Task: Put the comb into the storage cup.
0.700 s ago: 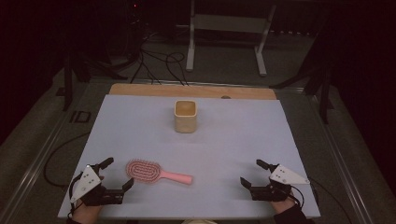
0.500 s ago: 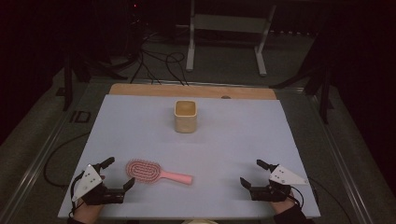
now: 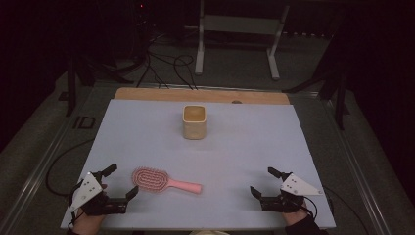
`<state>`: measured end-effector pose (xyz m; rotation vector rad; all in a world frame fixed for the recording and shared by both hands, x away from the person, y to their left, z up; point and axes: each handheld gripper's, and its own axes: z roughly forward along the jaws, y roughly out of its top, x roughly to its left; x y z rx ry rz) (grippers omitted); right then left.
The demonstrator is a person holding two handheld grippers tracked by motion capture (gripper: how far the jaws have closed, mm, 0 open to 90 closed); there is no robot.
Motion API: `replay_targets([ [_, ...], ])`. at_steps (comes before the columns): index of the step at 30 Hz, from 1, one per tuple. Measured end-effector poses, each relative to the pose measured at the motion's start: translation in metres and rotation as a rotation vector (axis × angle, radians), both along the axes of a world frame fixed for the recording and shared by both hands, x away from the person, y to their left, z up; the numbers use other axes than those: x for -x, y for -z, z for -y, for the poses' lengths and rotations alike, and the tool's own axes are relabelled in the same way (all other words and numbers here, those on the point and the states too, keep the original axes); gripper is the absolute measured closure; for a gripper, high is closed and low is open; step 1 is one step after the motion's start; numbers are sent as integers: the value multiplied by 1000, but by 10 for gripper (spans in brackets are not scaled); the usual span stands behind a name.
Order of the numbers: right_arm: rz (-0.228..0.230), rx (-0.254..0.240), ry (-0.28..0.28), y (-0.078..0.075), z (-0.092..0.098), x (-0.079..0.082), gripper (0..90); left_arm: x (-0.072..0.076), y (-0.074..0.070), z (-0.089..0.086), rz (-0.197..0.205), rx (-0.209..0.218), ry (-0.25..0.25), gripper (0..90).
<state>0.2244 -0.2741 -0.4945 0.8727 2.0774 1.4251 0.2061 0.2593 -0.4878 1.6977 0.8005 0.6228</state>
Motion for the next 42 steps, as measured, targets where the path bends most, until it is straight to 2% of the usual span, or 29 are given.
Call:
replay_targets([
  [3, 4, -5, 3, -1, 0, 1, 85, 0, -5, 3, -3, -27, 7, 3],
  [5, 8, -9, 6, -1, 0, 1, 85, -1, -9, 5, -15, -24, 24, 3],
  [9, 9, -14, 8, -2, 1, 2, 85, -2, -20, 10, -26, -53, 40, 3],
  [15, 10, -22, 13, -2, 1, 2, 85, -7, -43, 12, -31, -40, 55, 3],
  [19, 9, -19, 12, -2, 0, 3, 85, -11, -59, 14, -20, -65, 49, 3],
  [23, 10, -22, 8, -3, -1, 3, 85, -14, -70, 15, -16, -54, 54, 3],
  [25, 10, -24, 8, -3, -1, 3, 85, -19, -80, 17, -16, -51, 56, 4],
  [28, 13, -22, 7, -3, -1, 3, 85, -22, -89, 23, -27, -60, 67, 4],
  [32, 8, -29, 7, -3, -1, 3, 85, -27, -96, 33, -46, -63, 87, 4],
  [36, 10, -29, 9, -3, -1, 3, 85, -33, -100, 45, -91, -63, 127, 4],
  [42, 7, -30, 6, -3, -1, 3, 85, -41, -100, 67, -105, -83, 168, 4],
])
